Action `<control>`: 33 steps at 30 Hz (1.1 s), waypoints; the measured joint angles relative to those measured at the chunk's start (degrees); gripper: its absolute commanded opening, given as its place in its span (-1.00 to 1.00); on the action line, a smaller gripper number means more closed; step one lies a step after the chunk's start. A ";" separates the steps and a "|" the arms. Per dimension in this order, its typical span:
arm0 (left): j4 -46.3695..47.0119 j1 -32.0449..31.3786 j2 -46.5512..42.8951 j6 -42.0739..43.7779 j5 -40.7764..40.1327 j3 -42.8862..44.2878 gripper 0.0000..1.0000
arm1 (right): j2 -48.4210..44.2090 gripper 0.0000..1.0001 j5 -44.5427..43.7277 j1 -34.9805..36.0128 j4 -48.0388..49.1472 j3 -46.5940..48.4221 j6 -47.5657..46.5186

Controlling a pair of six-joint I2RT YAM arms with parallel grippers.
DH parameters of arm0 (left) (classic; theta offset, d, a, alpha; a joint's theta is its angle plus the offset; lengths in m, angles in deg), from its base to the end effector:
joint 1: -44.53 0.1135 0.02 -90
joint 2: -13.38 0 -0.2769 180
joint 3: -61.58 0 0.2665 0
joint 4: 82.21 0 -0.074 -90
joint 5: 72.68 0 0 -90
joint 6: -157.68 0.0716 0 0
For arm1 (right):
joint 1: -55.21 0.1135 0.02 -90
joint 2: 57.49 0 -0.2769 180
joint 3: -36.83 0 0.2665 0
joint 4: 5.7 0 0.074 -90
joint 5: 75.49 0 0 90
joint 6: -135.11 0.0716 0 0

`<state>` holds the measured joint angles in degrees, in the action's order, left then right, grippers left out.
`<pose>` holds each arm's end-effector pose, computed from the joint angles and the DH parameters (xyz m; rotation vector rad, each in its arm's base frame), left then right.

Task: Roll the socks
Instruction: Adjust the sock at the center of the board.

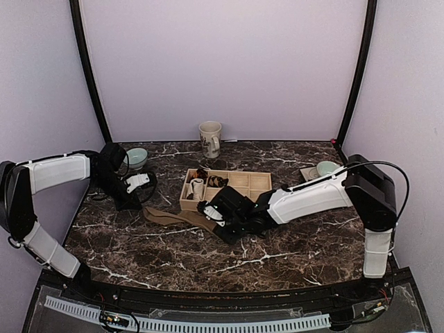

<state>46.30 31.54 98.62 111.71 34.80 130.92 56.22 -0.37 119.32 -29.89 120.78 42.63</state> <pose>0.2953 -0.0902 0.1851 1.3472 2.3082 -0.2528 0.2117 0.3941 0.1190 -1.2683 2.1224 0.1347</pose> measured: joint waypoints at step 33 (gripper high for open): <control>-3.37 0.00 -7.23 -0.52 -0.59 1.49 -0.96 | -4.02 0.26 0.98 4.26 2.64 -2.67 0.15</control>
<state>42.94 31.54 91.38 111.18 34.21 132.41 52.19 0.62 123.59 -27.25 118.11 42.78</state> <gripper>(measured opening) 0.016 0.641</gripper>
